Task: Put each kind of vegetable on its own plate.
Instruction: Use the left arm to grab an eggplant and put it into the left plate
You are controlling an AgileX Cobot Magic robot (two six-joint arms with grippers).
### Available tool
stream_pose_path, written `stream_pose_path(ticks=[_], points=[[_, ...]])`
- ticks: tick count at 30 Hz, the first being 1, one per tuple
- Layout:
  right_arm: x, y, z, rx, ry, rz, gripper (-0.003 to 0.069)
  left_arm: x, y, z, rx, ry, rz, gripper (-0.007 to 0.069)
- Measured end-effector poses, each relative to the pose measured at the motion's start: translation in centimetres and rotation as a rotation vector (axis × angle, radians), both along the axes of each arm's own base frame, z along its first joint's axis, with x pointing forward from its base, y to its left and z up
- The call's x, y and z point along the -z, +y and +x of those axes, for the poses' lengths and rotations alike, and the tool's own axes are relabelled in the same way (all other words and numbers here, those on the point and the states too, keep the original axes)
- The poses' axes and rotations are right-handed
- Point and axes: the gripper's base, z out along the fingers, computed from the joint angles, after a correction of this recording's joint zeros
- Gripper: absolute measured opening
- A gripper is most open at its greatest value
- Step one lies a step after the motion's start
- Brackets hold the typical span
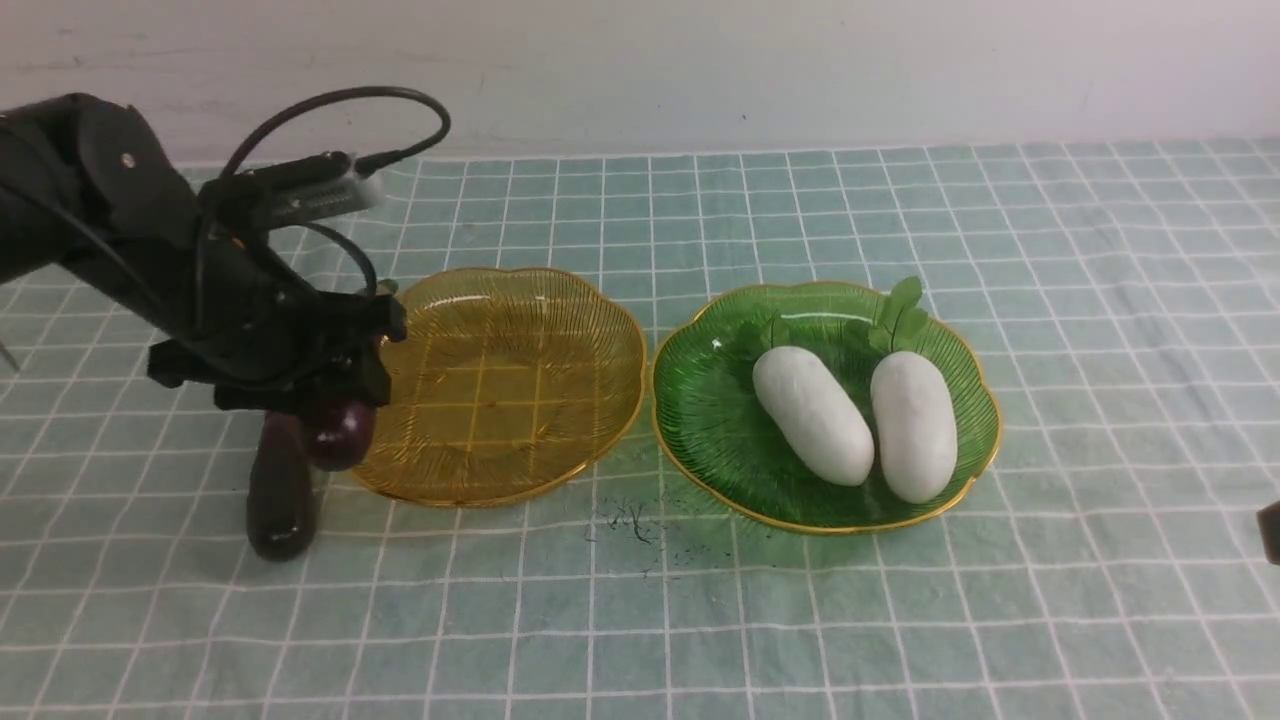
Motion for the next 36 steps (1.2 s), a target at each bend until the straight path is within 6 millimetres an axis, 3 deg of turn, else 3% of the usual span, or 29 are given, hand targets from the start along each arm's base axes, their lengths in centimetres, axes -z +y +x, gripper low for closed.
stream_pose_path(ticks=[6,14,25,32,36], points=[[-0.1,0.0,0.1,0.006,-0.017,0.0,0.0055,2.7,-2.2,2.7,0.141,0.0,-0.063,0.0355],[-0.1,0.0,0.2,0.006,-0.022,-0.001,0.0055,6.0,-5.6,2.1,0.305,0.124,-0.08,0.0355],[0.0,-0.2,0.1,0.004,-0.012,-0.026,0.0055,5.5,-6.2,0.3,0.396,0.317,-0.129,0.0355],[0.0,-0.2,0.1,0.004,-0.012,-0.027,0.0055,3.5,-6.4,0.9,0.443,0.32,-0.13,0.0355],[0.0,-0.2,0.1,0.003,-0.012,-0.028,0.0055,1.3,-6.4,2.1,0.462,0.241,-0.101,0.0355]])
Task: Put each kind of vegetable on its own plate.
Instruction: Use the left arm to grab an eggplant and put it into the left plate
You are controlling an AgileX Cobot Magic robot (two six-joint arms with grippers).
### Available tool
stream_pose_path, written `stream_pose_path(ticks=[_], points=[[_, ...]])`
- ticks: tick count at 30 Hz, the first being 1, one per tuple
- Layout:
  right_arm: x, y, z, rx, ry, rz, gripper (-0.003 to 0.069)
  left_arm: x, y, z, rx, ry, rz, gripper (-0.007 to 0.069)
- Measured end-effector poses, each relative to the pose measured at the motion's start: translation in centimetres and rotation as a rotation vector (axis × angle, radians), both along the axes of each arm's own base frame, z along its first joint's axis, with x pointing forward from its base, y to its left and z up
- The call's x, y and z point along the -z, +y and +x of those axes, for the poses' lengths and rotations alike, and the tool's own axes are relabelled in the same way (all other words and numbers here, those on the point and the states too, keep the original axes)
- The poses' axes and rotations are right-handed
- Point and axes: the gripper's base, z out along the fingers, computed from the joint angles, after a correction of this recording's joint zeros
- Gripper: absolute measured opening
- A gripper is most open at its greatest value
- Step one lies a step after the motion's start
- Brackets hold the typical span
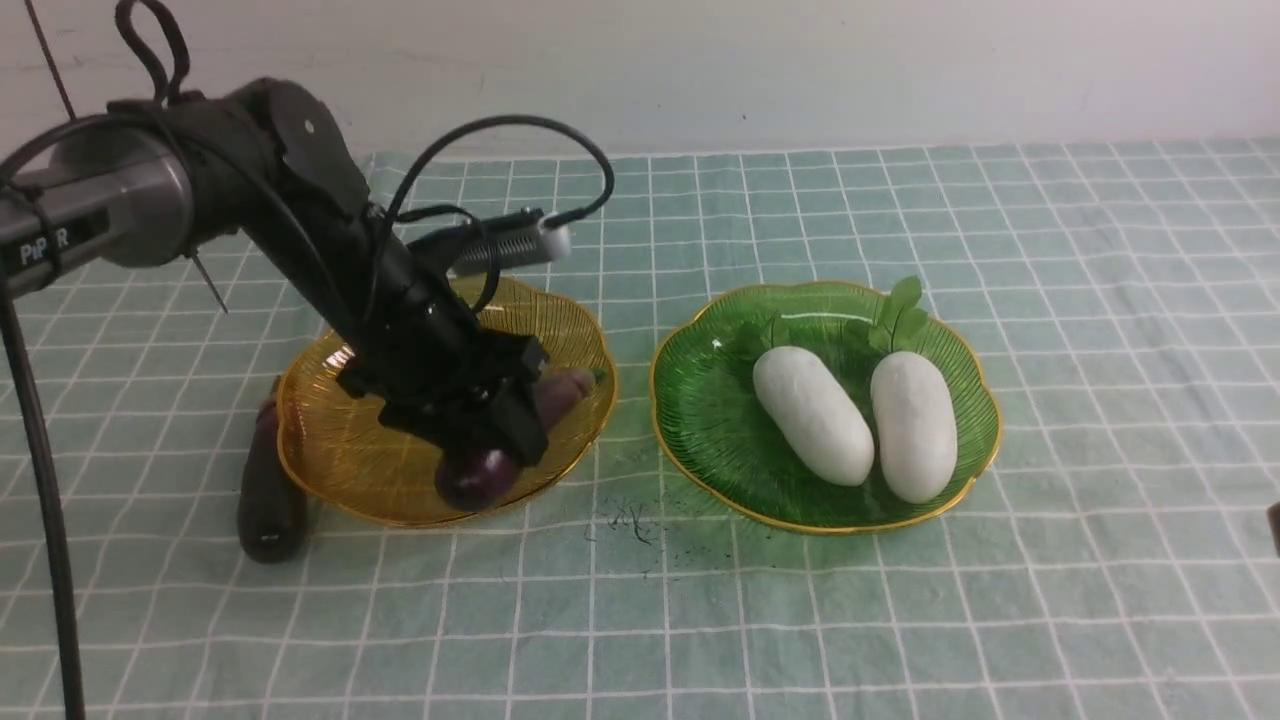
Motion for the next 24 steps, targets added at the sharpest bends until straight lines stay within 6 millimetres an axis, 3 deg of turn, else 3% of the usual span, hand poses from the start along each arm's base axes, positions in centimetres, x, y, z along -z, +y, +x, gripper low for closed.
stream_pose_path(ticks=[4,7,8,17,24], points=[[0.0,0.0,0.0,-0.001,-0.001,-0.001,0.0055,-1.0,0.3,1.6,-0.041,-0.149,0.037,0.0355],[0.0,0.0,0.0,-0.002,-0.004,-0.002,0.0055,-0.6,0.4,2.3,-0.083,-0.198,0.045,0.0355],[0.0,0.0,0.0,-0.001,-0.004,-0.002,0.0055,0.3,0.4,3.0,-0.126,-0.202,0.046,0.0355],[0.0,0.0,0.0,-0.003,-0.005,-0.003,0.0055,6.5,0.1,3.5,-0.206,0.018,0.068,0.0353],[0.0,0.0,0.0,-0.008,-0.007,-0.006,0.0055,6.4,-0.9,2.4,-0.172,0.144,0.02,0.0353]])
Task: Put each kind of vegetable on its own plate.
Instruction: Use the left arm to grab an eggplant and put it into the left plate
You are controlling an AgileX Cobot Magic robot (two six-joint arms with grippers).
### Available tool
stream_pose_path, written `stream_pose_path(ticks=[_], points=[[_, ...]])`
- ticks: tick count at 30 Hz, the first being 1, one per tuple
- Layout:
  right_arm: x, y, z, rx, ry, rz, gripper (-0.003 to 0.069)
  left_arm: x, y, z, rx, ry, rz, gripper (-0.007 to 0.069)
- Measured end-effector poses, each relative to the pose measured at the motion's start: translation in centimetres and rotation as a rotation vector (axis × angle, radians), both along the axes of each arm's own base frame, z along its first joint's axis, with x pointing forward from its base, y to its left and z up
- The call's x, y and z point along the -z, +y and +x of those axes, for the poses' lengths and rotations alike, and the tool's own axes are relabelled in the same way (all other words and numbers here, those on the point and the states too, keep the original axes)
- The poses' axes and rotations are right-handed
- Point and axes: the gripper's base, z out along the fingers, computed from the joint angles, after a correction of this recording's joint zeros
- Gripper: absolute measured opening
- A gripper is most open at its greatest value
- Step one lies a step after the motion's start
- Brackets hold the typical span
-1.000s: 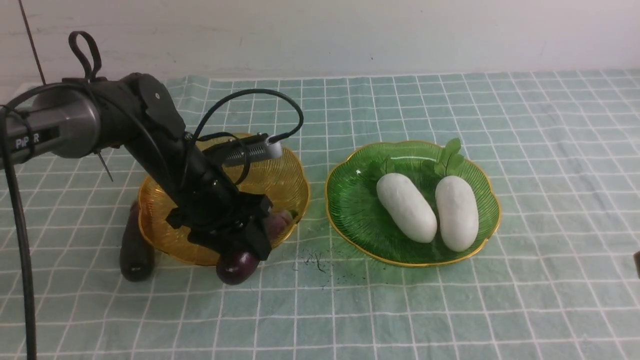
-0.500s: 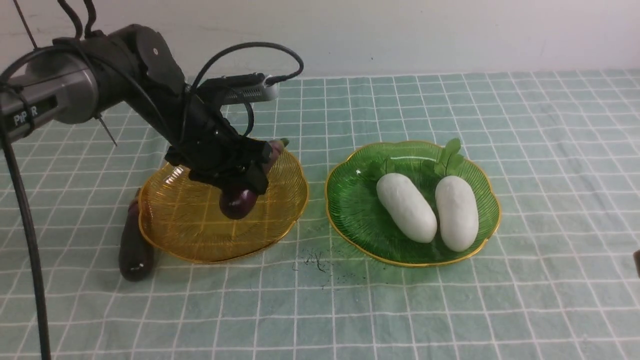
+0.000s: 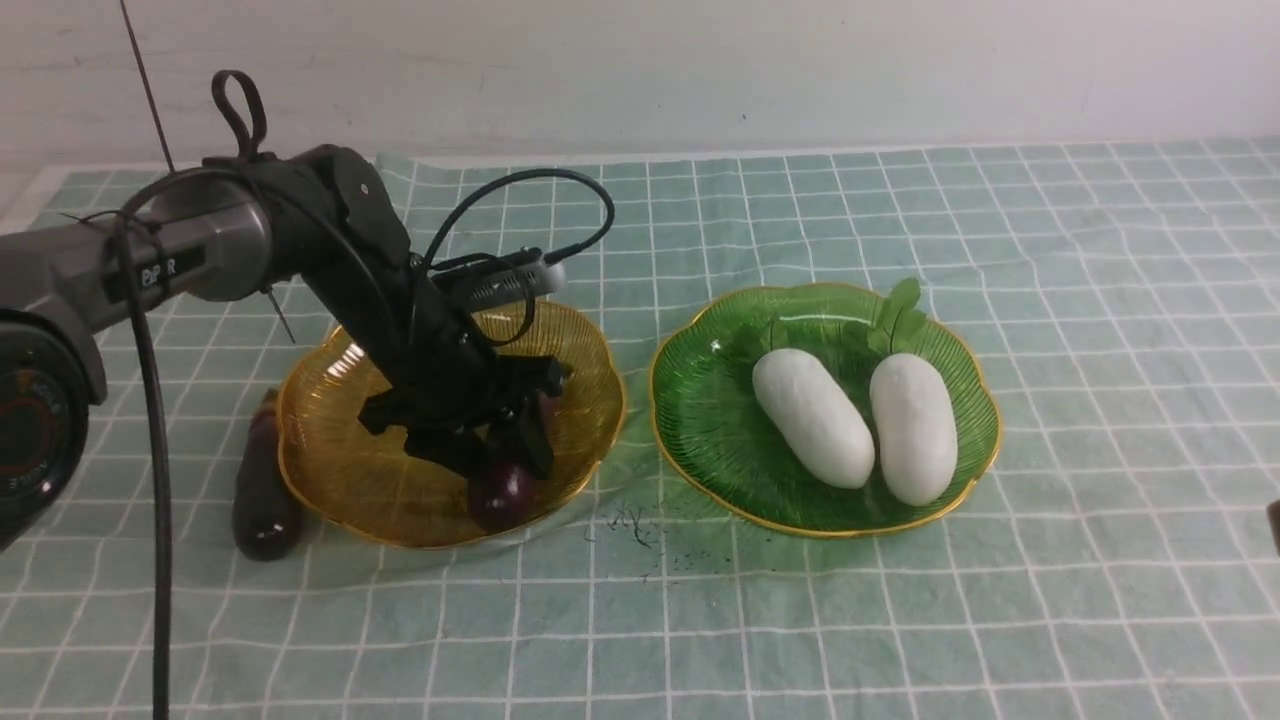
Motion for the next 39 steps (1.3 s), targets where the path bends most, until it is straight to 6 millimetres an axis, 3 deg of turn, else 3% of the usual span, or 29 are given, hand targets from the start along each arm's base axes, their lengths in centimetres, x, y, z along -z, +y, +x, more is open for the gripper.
stream_pose_path(ticks=[6,10,16,25,29,31,36,39], points=[[0.0,0.0,0.0,-0.006,-0.002,-0.004,0.0055,-0.2,-2.6,-1.1,0.067,0.045,-0.025,0.0353],[0.0,0.0,0.0,-0.007,-0.002,-0.004,0.0055,-1.2,-3.4,-0.8,0.09,0.02,-0.034,0.0352],[0.0,0.0,0.0,-0.009,-0.003,-0.005,0.0055,-2.9,-3.6,0.2,0.1,-0.052,-0.032,0.0352],[0.0,0.0,0.0,-0.009,-0.003,-0.005,0.0055,-2.9,-3.3,0.5,0.108,-0.071,0.005,0.0355],[0.0,0.0,0.0,-0.009,-0.003,-0.005,0.0055,-2.9,-3.2,0.6,0.108,-0.086,0.019,0.041],[0.0,0.0,0.0,-0.009,-0.003,-0.005,0.0055,-3.2,-3.0,1.0,0.117,-0.115,0.046,0.0489],[0.0,0.0,0.0,-0.009,-0.003,-0.005,0.0055,-5.4,-2.2,2.3,0.114,-0.189,0.089,0.0554],[0.0,0.0,0.0,-0.011,-0.005,-0.007,0.0055,-8.8,-0.1,4.1,0.055,-0.311,0.163,0.0535]])
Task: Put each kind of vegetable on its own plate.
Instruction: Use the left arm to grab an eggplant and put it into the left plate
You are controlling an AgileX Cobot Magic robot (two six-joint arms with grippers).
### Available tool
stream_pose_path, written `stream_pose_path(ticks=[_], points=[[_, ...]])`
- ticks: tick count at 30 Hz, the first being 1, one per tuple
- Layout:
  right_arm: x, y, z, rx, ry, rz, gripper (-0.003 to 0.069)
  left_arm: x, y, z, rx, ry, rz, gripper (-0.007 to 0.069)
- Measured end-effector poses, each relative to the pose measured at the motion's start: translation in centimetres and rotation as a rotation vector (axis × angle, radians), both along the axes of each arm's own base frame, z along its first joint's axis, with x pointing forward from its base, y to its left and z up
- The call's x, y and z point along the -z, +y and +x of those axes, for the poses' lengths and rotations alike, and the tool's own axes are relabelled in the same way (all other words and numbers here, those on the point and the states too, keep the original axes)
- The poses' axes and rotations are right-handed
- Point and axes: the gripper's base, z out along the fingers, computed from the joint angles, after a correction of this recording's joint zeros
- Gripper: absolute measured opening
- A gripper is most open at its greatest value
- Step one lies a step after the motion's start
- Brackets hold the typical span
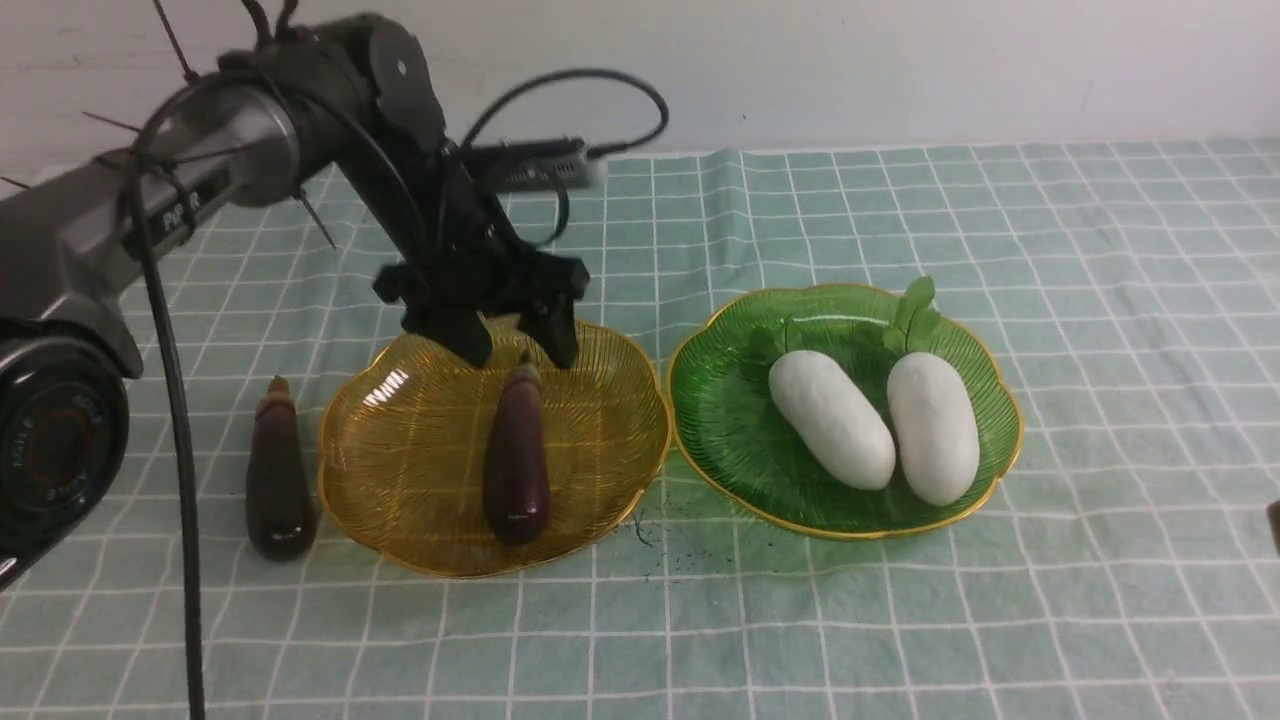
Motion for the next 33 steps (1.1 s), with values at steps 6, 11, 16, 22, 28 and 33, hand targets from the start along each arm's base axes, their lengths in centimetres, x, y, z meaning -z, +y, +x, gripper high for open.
stream_pose_path(ticks=[6,11,16,22,28,33], points=[[0.0,0.0,0.1,-0.009,-0.011,-0.007,0.0055,-3.4,5.8,-0.3,-0.127,-0.077,0.086,0.0193],[0.0,0.0,0.1,-0.013,-0.013,-0.009,0.0055,-3.3,12.3,-3.9,-0.272,0.011,0.138,0.0006],[0.0,0.0,0.1,-0.013,-0.015,-0.008,0.0055,-0.7,15.4,-5.9,-0.386,0.132,0.157,0.0018],[-0.1,0.0,0.1,-0.012,-0.017,-0.005,0.0055,3.4,15.6,-5.1,-0.417,0.2,0.138,0.0231],[-0.1,0.0,0.1,-0.01,-0.023,-0.005,0.0055,5.0,15.5,-3.8,-0.444,0.14,0.096,0.044],[-0.1,0.0,0.2,-0.009,-0.027,-0.005,0.0055,6.2,15.2,-3.0,-0.468,0.121,0.045,0.0494]])
